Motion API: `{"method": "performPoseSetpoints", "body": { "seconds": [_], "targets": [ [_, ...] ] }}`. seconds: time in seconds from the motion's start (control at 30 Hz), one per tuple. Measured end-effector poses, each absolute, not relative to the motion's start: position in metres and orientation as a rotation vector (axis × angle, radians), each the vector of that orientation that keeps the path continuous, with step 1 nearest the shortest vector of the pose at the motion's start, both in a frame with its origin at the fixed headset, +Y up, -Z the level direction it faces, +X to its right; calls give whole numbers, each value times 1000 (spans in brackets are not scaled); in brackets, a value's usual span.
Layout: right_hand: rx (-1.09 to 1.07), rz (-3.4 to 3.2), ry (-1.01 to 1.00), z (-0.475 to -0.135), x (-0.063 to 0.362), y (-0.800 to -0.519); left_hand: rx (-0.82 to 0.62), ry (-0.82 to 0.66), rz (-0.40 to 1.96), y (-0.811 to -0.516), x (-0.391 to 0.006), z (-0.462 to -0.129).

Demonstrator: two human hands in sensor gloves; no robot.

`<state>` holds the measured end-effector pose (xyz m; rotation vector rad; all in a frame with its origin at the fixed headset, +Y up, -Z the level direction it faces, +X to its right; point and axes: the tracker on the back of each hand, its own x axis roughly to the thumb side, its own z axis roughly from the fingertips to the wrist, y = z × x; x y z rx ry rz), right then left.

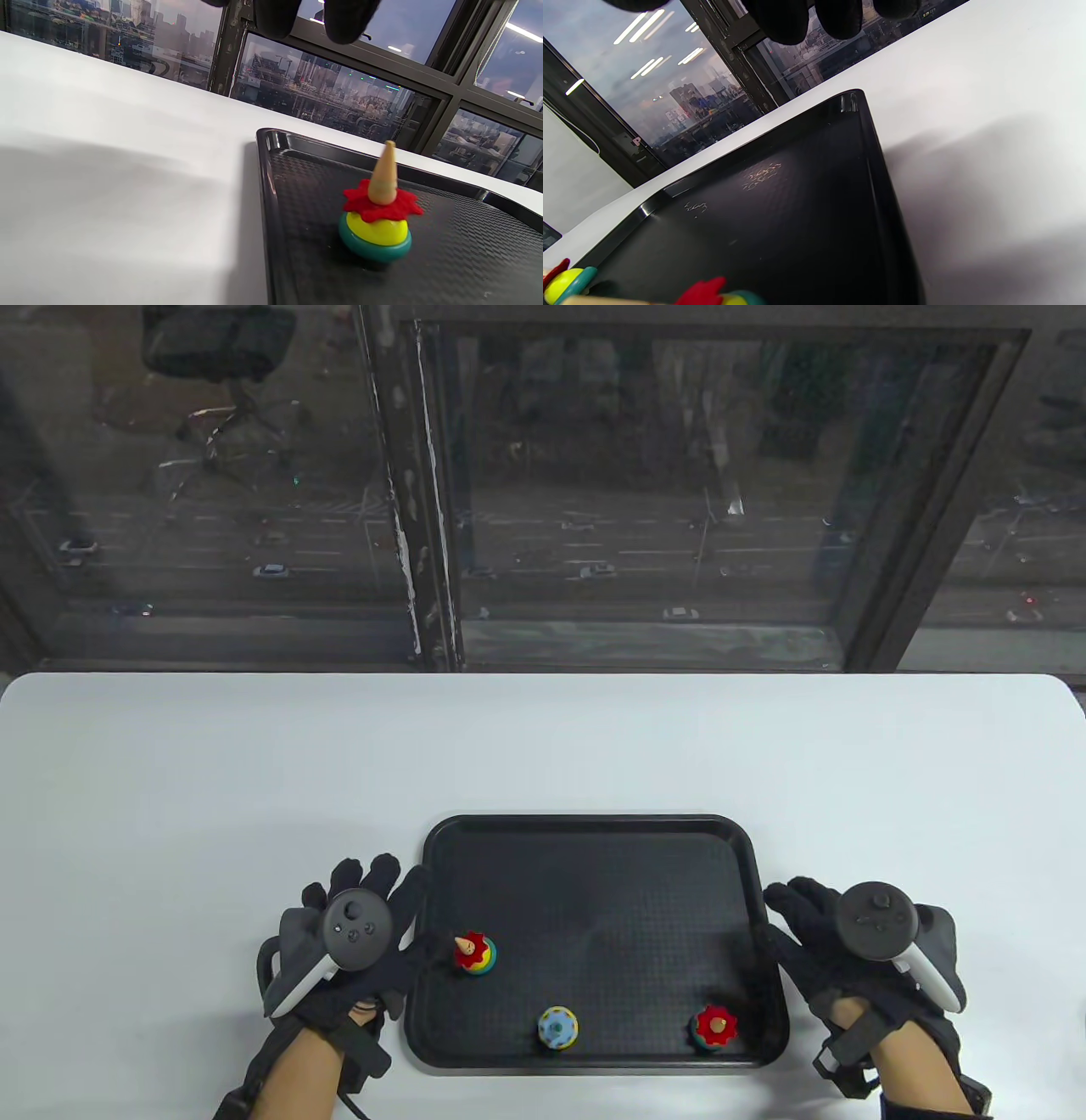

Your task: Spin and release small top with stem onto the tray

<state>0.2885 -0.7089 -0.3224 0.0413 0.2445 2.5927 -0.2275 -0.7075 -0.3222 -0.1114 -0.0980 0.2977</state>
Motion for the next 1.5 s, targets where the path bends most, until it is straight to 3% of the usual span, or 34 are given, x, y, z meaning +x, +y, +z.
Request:
{"method": "performPoseSetpoints", "body": {
  "seconds": [1.5],
  "targets": [
    [-44,2625,216,-323,297,-709,-122,-112,345,-706,-226,-322]
  ]
}}
